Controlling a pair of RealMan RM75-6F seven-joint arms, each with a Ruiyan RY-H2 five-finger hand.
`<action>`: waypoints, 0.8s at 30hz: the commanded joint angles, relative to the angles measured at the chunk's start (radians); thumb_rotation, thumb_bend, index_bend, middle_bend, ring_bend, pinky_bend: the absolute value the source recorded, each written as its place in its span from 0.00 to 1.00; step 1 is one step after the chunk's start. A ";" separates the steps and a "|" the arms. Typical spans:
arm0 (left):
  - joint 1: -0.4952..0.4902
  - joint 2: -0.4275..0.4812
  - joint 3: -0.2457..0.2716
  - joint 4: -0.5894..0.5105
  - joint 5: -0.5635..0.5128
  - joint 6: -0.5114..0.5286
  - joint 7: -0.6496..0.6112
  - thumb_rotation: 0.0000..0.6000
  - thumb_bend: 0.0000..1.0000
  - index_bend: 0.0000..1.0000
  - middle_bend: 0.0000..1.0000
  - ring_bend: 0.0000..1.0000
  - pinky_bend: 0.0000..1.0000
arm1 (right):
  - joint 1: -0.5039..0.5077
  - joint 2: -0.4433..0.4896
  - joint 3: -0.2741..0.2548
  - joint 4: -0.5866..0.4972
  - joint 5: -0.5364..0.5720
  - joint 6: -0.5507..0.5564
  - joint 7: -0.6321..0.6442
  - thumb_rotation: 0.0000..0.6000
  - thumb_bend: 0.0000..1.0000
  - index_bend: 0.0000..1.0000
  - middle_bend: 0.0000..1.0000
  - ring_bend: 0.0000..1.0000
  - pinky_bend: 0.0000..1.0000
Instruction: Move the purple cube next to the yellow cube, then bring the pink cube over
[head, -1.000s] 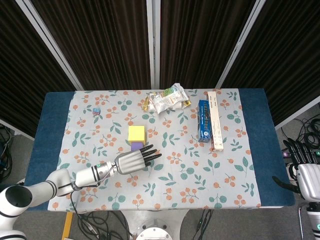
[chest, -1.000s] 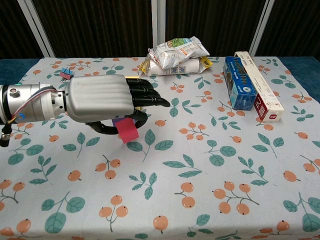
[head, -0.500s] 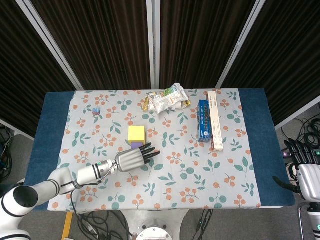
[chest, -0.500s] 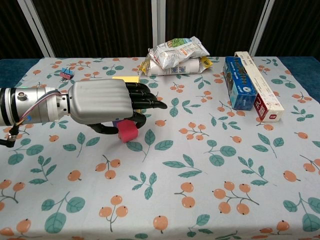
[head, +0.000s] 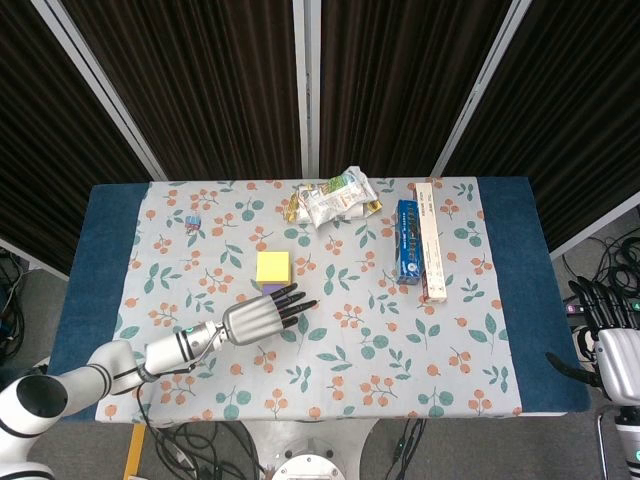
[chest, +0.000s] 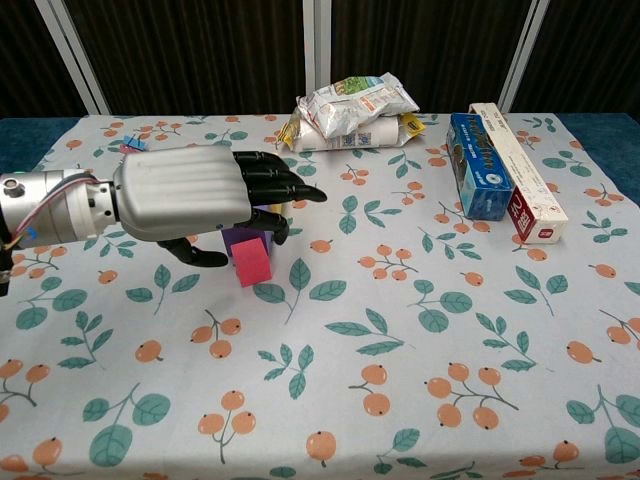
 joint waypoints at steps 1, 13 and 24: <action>0.019 0.024 0.003 -0.047 0.000 0.041 -0.002 1.00 0.28 0.39 0.12 0.11 0.14 | 0.002 -0.002 0.000 0.001 -0.002 -0.002 0.002 1.00 0.03 0.00 0.04 0.00 0.00; -0.012 -0.054 -0.037 -0.033 -0.031 -0.018 0.003 1.00 0.12 0.39 0.12 0.11 0.14 | 0.004 -0.003 0.002 0.001 -0.001 -0.004 -0.002 1.00 0.03 0.00 0.04 0.00 0.00; -0.047 -0.141 -0.080 0.037 -0.074 -0.053 -0.018 1.00 0.09 0.39 0.12 0.11 0.13 | -0.002 -0.001 0.003 -0.001 0.006 0.002 -0.003 1.00 0.03 0.00 0.04 0.00 0.00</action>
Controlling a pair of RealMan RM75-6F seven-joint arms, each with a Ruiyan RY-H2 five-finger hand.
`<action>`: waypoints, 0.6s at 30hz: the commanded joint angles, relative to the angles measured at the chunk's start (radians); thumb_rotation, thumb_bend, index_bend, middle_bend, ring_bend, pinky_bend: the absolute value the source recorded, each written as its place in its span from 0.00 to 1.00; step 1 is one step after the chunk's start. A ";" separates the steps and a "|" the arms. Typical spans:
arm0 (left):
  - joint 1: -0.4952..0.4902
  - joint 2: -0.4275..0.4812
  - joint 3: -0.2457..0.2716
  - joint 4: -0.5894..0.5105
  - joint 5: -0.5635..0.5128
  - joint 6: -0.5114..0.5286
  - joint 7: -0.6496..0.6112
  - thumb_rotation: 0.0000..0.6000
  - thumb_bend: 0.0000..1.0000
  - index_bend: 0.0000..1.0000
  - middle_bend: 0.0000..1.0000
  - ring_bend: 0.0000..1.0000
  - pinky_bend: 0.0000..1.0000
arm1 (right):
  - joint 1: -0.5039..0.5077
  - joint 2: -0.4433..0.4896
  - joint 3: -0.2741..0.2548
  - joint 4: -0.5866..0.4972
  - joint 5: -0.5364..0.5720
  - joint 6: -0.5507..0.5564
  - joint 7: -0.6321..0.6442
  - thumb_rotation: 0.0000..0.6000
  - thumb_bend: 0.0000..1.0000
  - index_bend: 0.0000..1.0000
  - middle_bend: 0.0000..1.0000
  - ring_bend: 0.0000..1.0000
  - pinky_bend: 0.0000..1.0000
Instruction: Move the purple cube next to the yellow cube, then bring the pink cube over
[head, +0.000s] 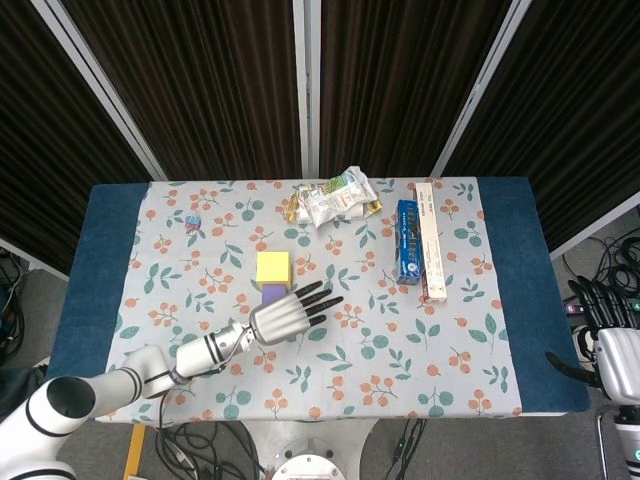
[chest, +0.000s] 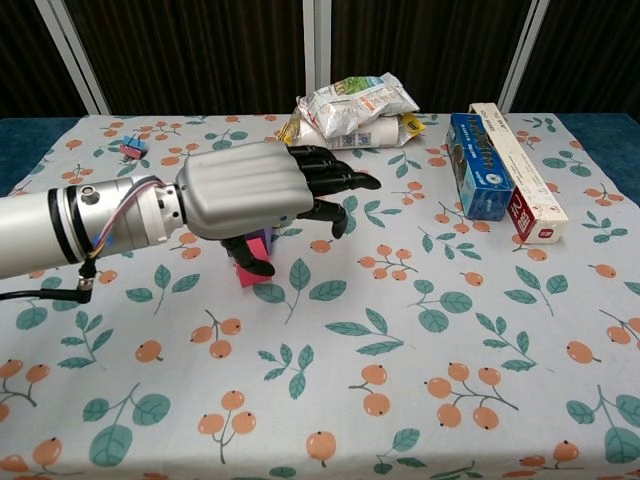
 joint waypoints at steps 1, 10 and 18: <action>-0.005 -0.011 0.000 0.008 -0.005 -0.008 0.001 1.00 0.09 0.39 0.12 0.11 0.13 | -0.002 0.000 0.000 0.002 0.001 0.002 0.001 1.00 0.03 0.00 0.04 0.00 0.00; -0.005 -0.028 0.015 0.050 -0.012 -0.021 0.010 1.00 0.09 0.39 0.12 0.11 0.14 | -0.006 0.000 0.000 0.010 0.007 0.002 0.011 1.00 0.03 0.00 0.04 0.00 0.00; 0.002 -0.022 0.025 0.081 -0.020 -0.014 0.001 1.00 0.09 0.39 0.12 0.11 0.14 | -0.007 -0.002 -0.001 0.012 0.005 0.003 0.014 1.00 0.03 0.00 0.04 0.00 0.00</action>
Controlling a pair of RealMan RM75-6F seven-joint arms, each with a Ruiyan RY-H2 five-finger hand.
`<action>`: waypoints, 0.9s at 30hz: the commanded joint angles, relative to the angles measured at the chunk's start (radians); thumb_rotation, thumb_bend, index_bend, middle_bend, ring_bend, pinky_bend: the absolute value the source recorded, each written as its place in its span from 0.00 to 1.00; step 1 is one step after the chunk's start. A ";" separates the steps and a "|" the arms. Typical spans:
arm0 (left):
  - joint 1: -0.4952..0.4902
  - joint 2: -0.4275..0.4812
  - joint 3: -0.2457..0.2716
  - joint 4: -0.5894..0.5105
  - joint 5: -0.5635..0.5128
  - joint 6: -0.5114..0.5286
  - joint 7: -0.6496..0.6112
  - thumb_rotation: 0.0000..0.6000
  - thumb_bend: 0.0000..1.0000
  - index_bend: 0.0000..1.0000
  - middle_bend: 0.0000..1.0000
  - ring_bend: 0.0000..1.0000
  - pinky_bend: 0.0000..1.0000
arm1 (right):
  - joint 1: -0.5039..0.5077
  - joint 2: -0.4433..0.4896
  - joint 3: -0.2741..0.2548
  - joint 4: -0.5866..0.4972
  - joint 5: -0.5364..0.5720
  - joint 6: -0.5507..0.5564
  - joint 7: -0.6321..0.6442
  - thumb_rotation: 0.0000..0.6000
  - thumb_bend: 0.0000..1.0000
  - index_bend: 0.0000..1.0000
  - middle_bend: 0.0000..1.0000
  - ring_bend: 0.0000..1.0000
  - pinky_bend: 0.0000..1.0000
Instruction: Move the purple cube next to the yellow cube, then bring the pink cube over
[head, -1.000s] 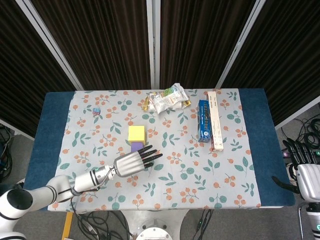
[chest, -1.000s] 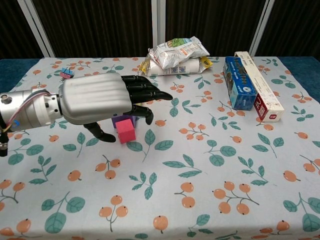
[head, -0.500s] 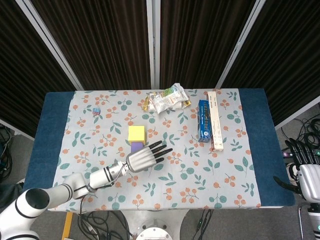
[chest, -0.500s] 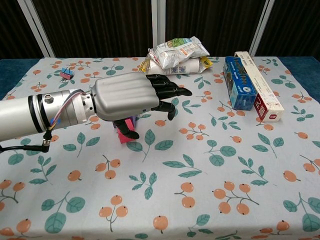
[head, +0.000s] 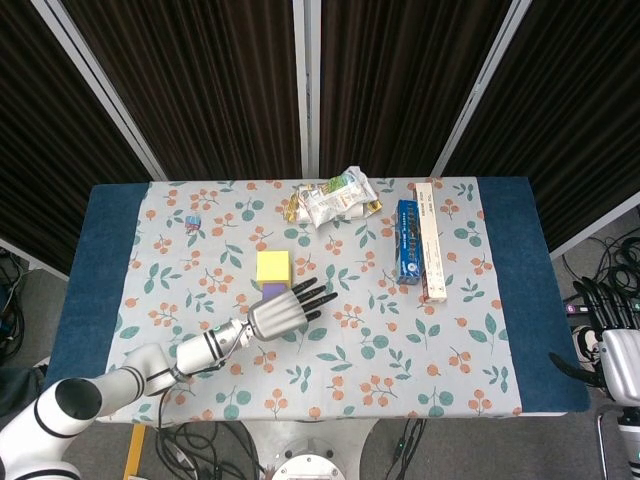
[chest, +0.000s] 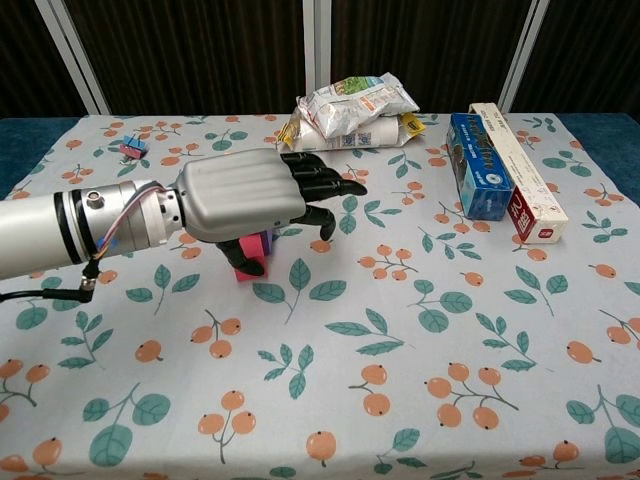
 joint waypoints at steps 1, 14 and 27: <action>0.003 0.003 0.006 0.008 0.000 0.005 -0.004 1.00 0.09 0.39 0.12 0.11 0.13 | -0.002 0.000 0.000 0.000 0.000 0.003 -0.001 1.00 0.03 0.00 0.04 0.00 0.00; 0.011 -0.001 0.022 0.044 0.001 0.021 -0.008 1.00 0.09 0.39 0.12 0.11 0.13 | -0.006 0.002 -0.001 -0.006 -0.003 0.008 -0.006 1.00 0.03 0.00 0.04 0.00 0.00; 0.126 0.150 -0.023 -0.164 -0.077 0.209 -0.106 1.00 0.09 0.39 0.12 0.11 0.14 | 0.000 0.004 0.006 0.004 -0.003 0.006 0.010 1.00 0.03 0.00 0.04 0.00 0.00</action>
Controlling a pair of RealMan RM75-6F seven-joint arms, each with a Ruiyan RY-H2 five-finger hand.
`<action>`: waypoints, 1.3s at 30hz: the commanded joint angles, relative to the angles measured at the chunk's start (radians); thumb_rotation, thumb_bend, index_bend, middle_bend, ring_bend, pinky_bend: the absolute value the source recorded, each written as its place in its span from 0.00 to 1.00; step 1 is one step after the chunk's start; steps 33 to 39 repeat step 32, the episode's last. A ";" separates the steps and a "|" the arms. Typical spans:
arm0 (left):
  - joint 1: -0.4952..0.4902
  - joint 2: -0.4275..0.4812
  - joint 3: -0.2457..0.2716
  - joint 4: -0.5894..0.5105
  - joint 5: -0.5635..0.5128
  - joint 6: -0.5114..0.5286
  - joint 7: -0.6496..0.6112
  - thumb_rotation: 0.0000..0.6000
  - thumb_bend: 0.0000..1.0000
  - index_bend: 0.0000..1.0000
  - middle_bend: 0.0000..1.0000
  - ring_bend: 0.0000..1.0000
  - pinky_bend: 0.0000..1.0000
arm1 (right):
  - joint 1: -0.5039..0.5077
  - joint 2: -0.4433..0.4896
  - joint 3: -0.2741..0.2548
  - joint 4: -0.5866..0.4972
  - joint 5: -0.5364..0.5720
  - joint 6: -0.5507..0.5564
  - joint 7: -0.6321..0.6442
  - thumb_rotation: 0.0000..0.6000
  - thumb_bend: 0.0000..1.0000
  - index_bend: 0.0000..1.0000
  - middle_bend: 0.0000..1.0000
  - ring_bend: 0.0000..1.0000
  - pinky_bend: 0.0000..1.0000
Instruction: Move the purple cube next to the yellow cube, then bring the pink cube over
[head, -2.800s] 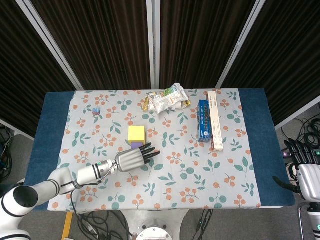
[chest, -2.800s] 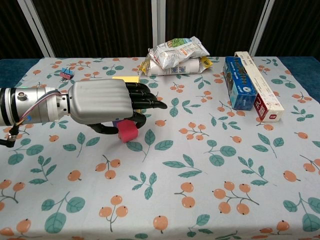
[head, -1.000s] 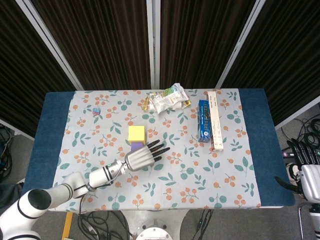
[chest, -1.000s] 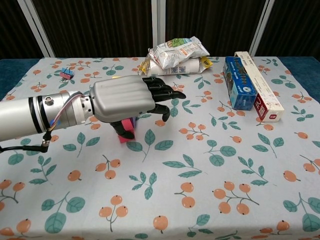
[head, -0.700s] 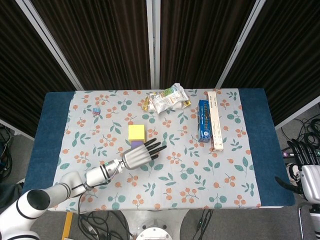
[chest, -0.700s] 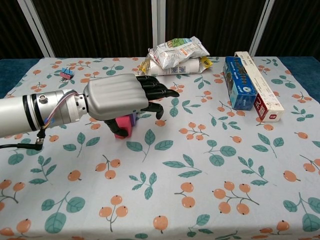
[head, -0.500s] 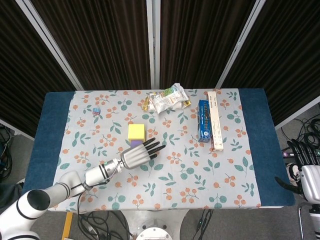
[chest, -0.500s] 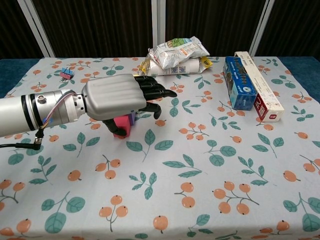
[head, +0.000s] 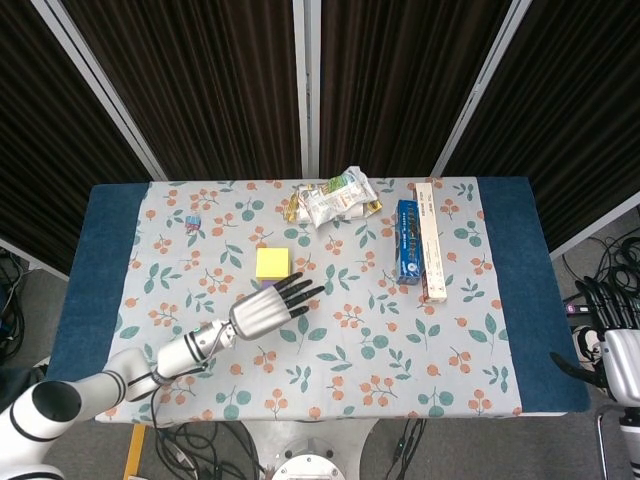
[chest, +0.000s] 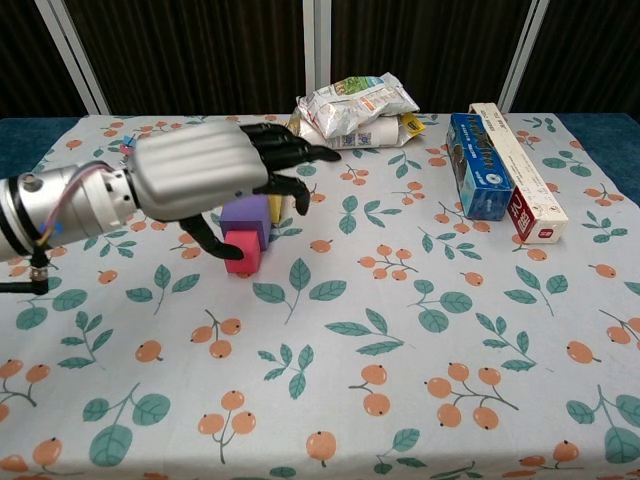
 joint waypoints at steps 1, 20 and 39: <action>0.084 0.090 -0.051 -0.106 -0.084 0.093 -0.056 1.00 0.09 0.38 0.12 0.11 0.14 | 0.003 0.001 0.002 0.004 0.002 -0.005 0.006 1.00 0.03 0.00 0.04 0.00 0.00; 0.528 0.471 -0.139 -0.538 -0.618 0.158 0.045 1.00 0.09 0.28 0.12 0.11 0.14 | 0.072 -0.005 0.011 0.039 0.012 -0.108 0.018 1.00 0.03 0.00 0.04 0.00 0.00; 0.675 0.545 -0.105 -0.717 -0.598 0.263 0.110 1.00 0.09 0.28 0.12 0.11 0.14 | 0.055 -0.033 -0.004 0.024 0.017 -0.088 -0.053 1.00 0.03 0.00 0.04 0.00 0.00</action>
